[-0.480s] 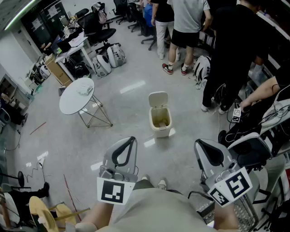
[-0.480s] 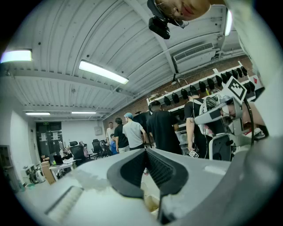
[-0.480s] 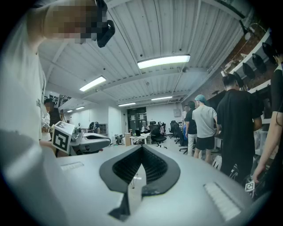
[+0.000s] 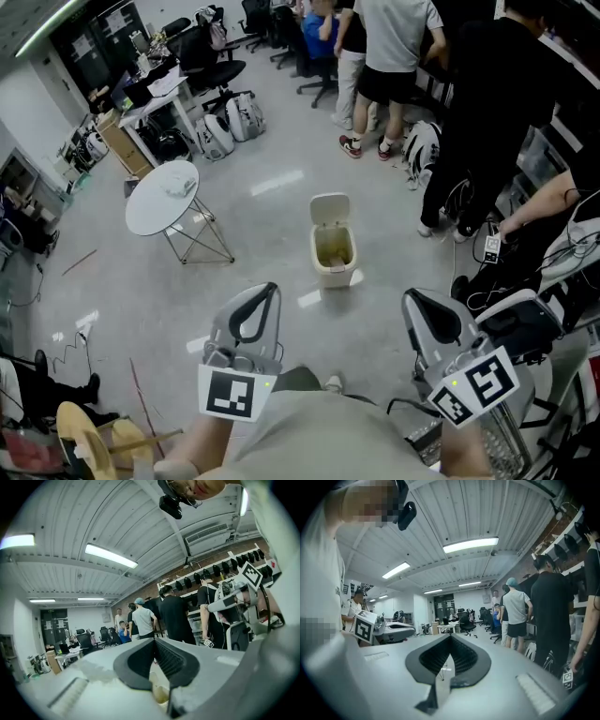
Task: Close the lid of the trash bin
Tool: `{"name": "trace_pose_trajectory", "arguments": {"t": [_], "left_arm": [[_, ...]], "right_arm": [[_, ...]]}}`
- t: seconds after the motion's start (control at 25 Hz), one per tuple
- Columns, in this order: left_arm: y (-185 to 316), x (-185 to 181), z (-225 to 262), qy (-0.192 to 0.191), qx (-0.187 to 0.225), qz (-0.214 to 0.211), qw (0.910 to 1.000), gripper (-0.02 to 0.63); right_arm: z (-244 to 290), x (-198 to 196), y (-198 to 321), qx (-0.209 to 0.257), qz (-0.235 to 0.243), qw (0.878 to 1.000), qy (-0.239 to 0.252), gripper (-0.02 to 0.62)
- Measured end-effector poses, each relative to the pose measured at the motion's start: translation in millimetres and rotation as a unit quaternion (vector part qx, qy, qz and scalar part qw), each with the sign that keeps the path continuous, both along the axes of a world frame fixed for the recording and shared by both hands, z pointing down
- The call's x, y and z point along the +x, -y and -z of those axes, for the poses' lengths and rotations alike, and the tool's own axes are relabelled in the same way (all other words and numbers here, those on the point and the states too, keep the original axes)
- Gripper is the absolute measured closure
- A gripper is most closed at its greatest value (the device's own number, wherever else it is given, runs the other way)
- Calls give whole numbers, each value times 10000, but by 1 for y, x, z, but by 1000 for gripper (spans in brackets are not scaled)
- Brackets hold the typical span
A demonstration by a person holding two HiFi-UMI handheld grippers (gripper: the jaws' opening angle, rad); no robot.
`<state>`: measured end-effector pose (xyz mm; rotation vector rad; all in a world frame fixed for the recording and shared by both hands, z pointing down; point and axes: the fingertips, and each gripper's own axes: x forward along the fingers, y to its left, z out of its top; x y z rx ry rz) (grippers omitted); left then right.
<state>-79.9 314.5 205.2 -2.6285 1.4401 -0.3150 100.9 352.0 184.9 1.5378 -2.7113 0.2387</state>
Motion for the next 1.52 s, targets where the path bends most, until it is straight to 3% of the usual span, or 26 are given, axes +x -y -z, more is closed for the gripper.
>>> {"name": "trace_pose_trajectory", "arguments": {"t": [0.36,0.72,0.92,1.04,1.52], "left_arm": [[12,-4,7,-26,110,150,9998,603],[65,-13,-14,-66,27,253,9997,603],[123,-14,-24,-17,15,149,9999,603],[162,-15,-35,-49,-190,54,9998,603],[348,-28,-53,-15,-453,-349,9984,603]], "right_arm": [[-12,2,11,-168,-48,9998,36,592],[-33,-10,66,-284,11,9995,-141,592],[-40,-15,120,-423,48,9990,-110,592],[-43,-18,157,-432,66,9990,-53,592],[-59,-40,346,-730,-11,9973,116,592]]}}
